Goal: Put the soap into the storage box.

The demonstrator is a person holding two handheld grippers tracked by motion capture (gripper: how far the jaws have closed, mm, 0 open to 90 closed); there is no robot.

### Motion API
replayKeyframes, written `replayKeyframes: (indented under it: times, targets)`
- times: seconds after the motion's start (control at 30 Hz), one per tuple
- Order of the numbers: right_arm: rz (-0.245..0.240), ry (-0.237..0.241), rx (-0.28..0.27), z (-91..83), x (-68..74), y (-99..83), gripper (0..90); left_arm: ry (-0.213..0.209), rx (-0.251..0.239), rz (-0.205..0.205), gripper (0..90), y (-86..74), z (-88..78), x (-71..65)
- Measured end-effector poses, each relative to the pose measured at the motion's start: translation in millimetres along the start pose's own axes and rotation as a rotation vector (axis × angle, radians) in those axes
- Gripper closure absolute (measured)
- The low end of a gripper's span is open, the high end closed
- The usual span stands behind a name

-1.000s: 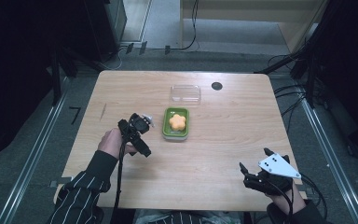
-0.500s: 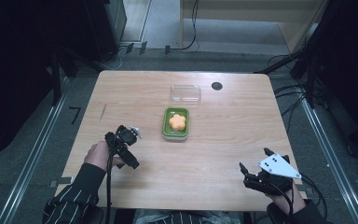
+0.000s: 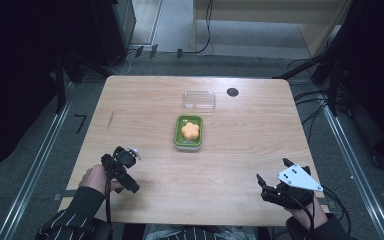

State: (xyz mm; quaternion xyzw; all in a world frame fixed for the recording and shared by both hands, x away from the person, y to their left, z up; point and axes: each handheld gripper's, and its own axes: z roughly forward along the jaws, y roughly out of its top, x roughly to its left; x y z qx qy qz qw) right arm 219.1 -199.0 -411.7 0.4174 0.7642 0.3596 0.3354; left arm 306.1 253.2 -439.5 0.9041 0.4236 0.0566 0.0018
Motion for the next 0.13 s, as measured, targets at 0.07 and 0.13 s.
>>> replayKeyframes:
  times: [0.07, 0.13]
  targets:
    - [-0.005, 0.000, -0.002, 0.5, -0.1, 0.2, 13.7, 0.004, 0.002, 0.000, 0.0, -0.3, 0.8, 0.6]
    - [-0.006, -0.001, -0.002, 1.1, -0.3, 0.2, 13.7, 0.007, -0.001, -0.003, 0.0, 0.3, 0.6, 0.1]
